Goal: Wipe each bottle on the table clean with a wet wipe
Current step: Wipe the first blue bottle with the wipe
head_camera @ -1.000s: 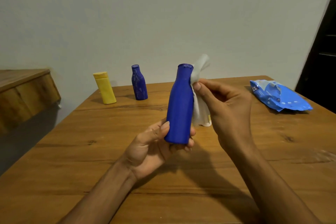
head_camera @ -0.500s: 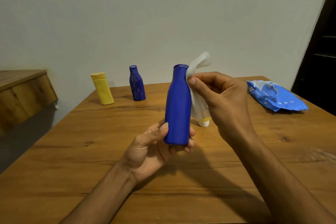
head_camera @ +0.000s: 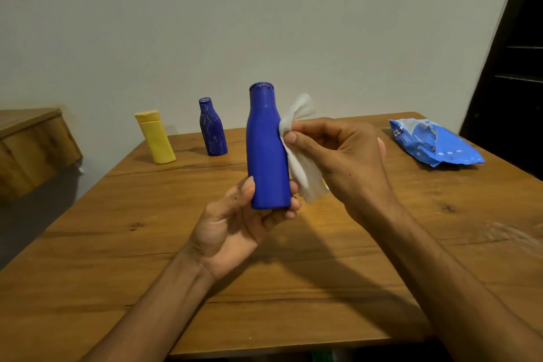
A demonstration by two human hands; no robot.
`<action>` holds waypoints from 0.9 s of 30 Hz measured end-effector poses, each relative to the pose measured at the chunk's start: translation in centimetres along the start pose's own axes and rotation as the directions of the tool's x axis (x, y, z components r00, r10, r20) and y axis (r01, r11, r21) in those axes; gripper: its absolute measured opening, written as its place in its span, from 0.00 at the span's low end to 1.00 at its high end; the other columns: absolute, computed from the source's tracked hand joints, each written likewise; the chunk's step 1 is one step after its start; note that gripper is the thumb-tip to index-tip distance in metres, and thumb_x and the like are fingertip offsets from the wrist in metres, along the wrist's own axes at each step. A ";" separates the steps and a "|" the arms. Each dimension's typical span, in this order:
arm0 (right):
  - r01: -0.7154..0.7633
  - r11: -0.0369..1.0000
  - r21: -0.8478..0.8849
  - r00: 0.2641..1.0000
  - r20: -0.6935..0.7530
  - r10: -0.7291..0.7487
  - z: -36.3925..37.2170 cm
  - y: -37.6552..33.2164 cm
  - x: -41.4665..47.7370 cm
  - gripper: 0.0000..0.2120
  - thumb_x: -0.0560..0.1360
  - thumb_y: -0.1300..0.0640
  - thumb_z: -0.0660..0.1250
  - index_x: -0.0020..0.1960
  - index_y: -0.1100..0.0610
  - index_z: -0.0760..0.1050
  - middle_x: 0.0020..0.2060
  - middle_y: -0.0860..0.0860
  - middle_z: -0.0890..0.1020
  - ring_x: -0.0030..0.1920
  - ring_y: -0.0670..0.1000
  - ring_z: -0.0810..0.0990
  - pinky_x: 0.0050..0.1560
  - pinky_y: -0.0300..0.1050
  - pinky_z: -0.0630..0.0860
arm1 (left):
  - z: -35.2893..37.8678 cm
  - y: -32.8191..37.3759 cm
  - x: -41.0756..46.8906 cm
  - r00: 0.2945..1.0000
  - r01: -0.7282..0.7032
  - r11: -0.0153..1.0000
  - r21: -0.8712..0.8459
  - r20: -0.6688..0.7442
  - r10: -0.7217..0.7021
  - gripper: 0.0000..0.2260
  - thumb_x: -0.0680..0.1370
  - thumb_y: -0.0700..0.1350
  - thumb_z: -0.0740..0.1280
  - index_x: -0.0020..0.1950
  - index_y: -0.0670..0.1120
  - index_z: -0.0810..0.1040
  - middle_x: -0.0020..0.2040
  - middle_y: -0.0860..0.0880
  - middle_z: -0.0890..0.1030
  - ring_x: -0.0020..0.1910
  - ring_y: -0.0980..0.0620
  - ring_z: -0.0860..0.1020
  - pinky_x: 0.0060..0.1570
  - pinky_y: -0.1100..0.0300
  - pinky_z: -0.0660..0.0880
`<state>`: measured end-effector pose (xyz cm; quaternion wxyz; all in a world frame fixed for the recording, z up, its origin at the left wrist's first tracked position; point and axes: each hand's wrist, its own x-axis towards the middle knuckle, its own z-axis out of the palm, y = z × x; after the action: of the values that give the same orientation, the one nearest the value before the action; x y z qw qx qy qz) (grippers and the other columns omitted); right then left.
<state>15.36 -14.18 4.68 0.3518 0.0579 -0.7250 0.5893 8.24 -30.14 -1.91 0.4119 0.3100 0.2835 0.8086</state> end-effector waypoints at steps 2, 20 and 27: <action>-0.024 0.998 0.066 0.999 -0.024 0.026 0.0 0.0 0.0 0.07 0.72 0.57 0.71 0.50 0.53 0.81 0.43 0.45 0.85 0.46 0.44 0.84 0.43 0.38 0.80 | 0.0 -0.2 0.0 1.000 0.025 1.000 -0.002 0.015 -0.025 0.23 0.77 0.43 0.69 0.70 0.37 0.71 0.59 0.35 0.77 0.55 0.40 0.78 0.59 0.50 0.77; -0.029 0.995 0.099 0.999 -0.035 0.033 -1.0 -0.5 0.2 0.06 0.72 0.57 0.72 0.49 0.53 0.81 0.44 0.47 0.85 0.47 0.45 0.83 0.46 0.40 0.81 | 0.6 -0.5 -0.2 0.995 0.091 0.995 0.032 0.041 -0.092 0.21 0.78 0.42 0.69 0.69 0.38 0.73 0.58 0.36 0.78 0.55 0.40 0.79 0.59 0.49 0.76; 0.170 0.977 -0.126 0.983 -0.053 -0.178 -0.9 -0.2 0.1 0.07 0.73 0.57 0.71 0.50 0.50 0.79 0.46 0.46 0.83 0.48 0.45 0.82 0.48 0.42 0.81 | 0.5 -0.7 -0.2 0.997 0.071 0.996 0.044 -0.021 -0.070 0.25 0.71 0.41 0.76 0.67 0.39 0.75 0.56 0.34 0.78 0.52 0.39 0.80 0.54 0.48 0.79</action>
<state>15.74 -13.42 4.95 0.4280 0.0809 -0.7399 0.5126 9.03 -29.90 -2.16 0.4304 0.3011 0.3163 0.7899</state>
